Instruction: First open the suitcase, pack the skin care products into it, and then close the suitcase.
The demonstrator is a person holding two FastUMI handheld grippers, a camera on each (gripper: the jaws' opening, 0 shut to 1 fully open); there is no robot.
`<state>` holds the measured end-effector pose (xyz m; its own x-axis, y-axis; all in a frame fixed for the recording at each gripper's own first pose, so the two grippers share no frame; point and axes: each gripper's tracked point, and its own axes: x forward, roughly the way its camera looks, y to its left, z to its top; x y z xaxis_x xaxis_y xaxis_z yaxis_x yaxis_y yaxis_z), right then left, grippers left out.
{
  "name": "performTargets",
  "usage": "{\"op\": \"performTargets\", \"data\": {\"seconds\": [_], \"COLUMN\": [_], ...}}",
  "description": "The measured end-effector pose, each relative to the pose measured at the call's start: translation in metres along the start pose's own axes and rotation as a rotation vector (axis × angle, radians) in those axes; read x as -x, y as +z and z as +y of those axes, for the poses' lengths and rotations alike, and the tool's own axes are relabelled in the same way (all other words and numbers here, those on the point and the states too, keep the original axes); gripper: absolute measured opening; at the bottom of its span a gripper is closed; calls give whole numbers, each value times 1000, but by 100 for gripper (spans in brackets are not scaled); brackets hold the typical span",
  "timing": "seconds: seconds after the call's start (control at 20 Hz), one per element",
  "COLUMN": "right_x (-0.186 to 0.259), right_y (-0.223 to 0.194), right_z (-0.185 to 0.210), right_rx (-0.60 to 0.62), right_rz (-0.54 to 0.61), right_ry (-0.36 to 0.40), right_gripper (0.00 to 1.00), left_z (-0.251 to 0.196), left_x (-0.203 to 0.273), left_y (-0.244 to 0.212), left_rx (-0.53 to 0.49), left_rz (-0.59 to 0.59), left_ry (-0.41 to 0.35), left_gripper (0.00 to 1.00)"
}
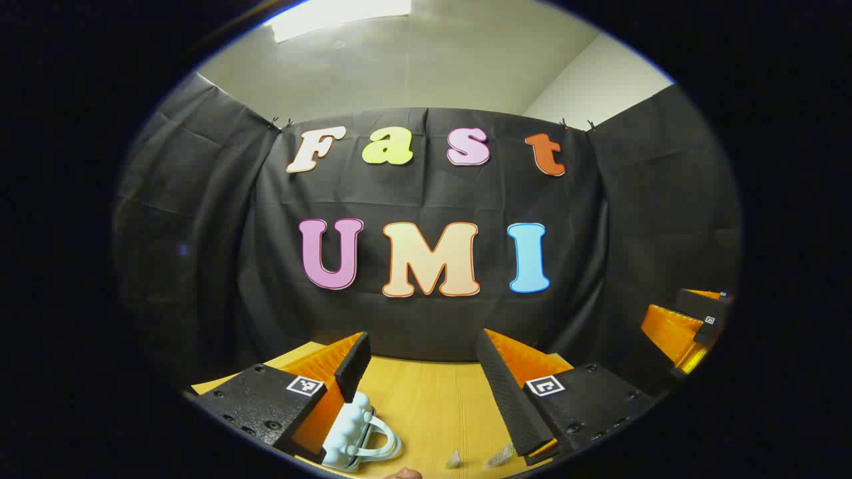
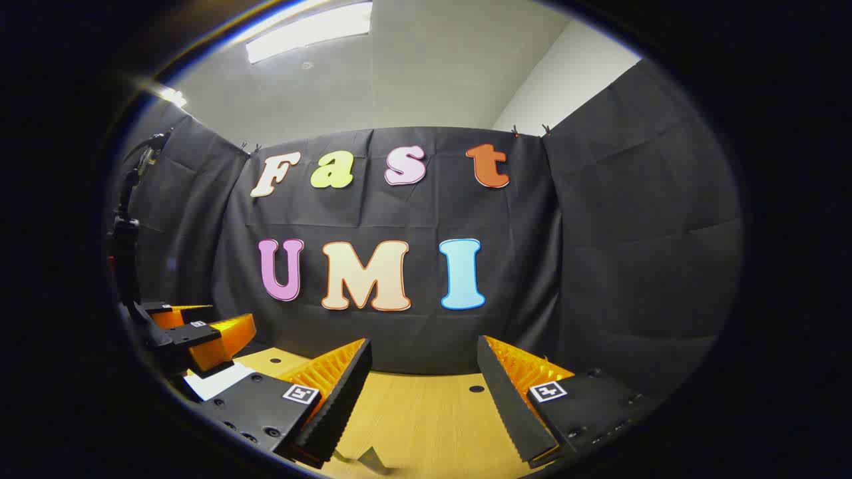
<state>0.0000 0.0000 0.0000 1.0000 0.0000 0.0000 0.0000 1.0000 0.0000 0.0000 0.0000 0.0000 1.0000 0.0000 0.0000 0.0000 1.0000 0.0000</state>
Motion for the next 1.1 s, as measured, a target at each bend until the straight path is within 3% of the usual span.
{"op": "performTargets", "data": {"seconds": [0.35, 0.5, 0.8, 1.1], "right_x": [-13, -25, -52, -73], "right_y": [-25, -50, -62, -71], "right_z": [-19, -30, -35, -8], "right_rx": [-29, -40, -37, -63], "right_rz": [24, 76, 116, 165], "right_ry": [112, 125, 65, 31], "right_gripper": [98, 98, 99, 99], "left_z": [11, 20, 32, 61], "left_x": [-8, -9, -27, -44], "left_y": [-29, -61, -154, -225], "left_rx": [-69, -104, -53, -93], "left_rz": [55, 135, 376, 545], "left_ry": [121, 157, 109, 65], "left_gripper": [94, 95, 95, 95]}}
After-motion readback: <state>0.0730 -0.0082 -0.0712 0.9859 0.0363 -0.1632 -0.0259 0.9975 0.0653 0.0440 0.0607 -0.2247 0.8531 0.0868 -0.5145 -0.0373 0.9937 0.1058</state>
